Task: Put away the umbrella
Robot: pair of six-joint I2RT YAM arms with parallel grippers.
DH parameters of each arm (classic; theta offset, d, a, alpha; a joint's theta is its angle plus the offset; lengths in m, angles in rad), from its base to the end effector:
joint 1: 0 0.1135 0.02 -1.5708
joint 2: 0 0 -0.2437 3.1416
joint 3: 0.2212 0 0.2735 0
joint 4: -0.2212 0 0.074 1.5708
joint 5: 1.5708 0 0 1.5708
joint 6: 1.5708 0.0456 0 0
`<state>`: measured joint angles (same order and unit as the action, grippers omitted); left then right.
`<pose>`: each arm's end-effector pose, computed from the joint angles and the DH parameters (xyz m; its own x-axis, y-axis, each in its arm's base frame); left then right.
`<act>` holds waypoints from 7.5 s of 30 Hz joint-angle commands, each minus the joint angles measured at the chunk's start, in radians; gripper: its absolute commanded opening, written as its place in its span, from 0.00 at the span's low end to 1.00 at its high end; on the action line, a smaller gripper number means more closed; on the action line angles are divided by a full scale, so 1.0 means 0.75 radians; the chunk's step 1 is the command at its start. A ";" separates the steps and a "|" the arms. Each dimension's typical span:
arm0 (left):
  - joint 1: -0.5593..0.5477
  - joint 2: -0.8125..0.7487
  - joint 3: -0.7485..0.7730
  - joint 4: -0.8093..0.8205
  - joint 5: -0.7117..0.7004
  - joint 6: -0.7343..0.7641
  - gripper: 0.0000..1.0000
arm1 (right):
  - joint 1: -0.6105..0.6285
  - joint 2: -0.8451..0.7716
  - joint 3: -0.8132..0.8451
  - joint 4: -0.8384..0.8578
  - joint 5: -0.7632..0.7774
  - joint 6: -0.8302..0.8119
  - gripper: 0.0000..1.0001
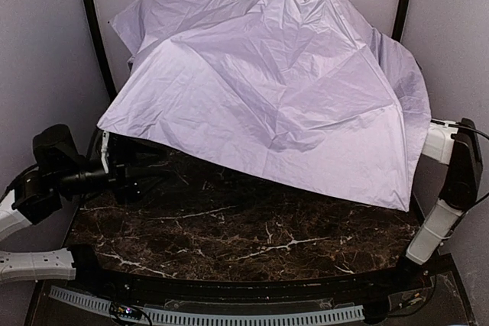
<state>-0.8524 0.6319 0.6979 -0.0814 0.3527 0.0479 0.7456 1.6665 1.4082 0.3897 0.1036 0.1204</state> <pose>0.1214 -0.1628 0.3331 0.0346 0.0287 -0.9990 0.9333 0.3567 0.0426 0.3227 0.2916 0.3616 0.0236 0.1844 -0.9826 -0.6067 0.7838 0.1325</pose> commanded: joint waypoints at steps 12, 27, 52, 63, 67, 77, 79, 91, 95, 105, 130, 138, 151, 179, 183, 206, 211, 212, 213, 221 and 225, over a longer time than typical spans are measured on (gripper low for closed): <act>-0.007 0.258 1.059 -0.387 0.274 -0.090 0.55 | 0.011 0.151 0.023 -0.035 -0.401 -0.024 0.00; -0.007 0.271 0.643 -0.694 0.023 0.207 0.54 | -0.211 0.254 0.264 -0.018 -0.251 0.264 0.00; -0.005 0.680 1.235 -0.412 -0.397 -0.028 0.88 | -0.059 -0.031 -0.127 0.036 -0.603 -0.091 0.00; 0.011 0.600 0.781 -0.127 -0.441 -0.076 0.96 | 0.334 0.126 -0.176 0.238 -0.512 -0.215 0.00; 0.032 0.569 0.660 -0.014 -0.392 -0.079 0.98 | 0.474 0.194 -0.114 0.170 -0.462 -0.360 0.00; 0.032 0.479 0.361 0.201 -0.319 -0.139 0.76 | 0.562 0.326 -0.027 0.204 -0.500 -0.318 0.00; 0.032 0.450 0.338 0.205 -0.322 -0.122 0.61 | 0.561 0.321 -0.061 0.248 -0.496 -0.292 0.05; 0.034 0.284 0.306 0.156 -0.321 -0.054 0.03 | 0.547 0.148 -0.386 0.267 -0.388 -0.130 0.99; 0.043 0.245 0.322 0.095 -0.366 -0.017 0.00 | 0.527 -0.102 -0.703 0.286 -0.333 -0.024 1.00; 0.056 0.142 0.210 0.272 -0.126 0.024 0.00 | 0.301 -0.908 -0.820 -0.578 -0.597 -0.054 1.00; 0.048 0.302 0.071 0.596 0.576 -0.146 0.00 | 0.565 -0.046 0.120 -0.500 -0.716 -0.340 0.98; 0.031 0.395 0.088 0.666 0.562 -0.162 0.03 | 0.574 -0.024 0.110 -0.442 -0.853 -0.269 0.69; 0.032 0.365 0.142 0.385 0.162 -0.026 0.58 | 0.531 -0.335 -0.331 -0.150 -0.688 -0.174 0.20; 0.030 -0.081 0.124 -0.087 -0.008 -0.127 0.99 | 0.442 -0.465 -0.458 -0.260 -0.074 -0.035 0.00; 0.030 0.127 0.164 0.030 0.017 -0.140 0.95 | 0.451 -0.418 -0.406 -0.296 -0.083 -0.037 0.00; 0.016 0.441 0.146 0.529 0.281 -0.009 0.32 | 0.593 -0.252 -0.188 -0.293 -0.536 -0.220 0.64; 0.014 0.489 0.203 0.446 0.361 0.083 0.31 | 0.592 -0.166 -0.112 -0.317 -0.651 -0.219 0.79; 0.014 0.493 0.208 0.433 0.348 0.097 0.30 | 0.592 -0.156 -0.099 -0.325 -0.680 -0.208 0.81; 0.014 0.492 0.203 0.428 0.328 0.111 0.30 | 0.591 -0.150 -0.095 -0.330 -0.724 -0.201 0.83; 0.014 0.456 0.149 0.416 0.146 0.217 0.28 | 0.594 -0.142 -0.089 -0.434 -0.878 -0.195 0.48; 0.014 0.512 0.183 0.382 0.153 0.206 0.50 | 0.593 -0.181 -0.098 -0.390 -0.800 -0.189 0.23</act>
<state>-0.8410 0.9573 0.8127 0.1635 0.5716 0.1768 1.1305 1.5311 1.3121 0.0418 -0.3969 -0.0330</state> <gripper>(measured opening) 0.404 0.316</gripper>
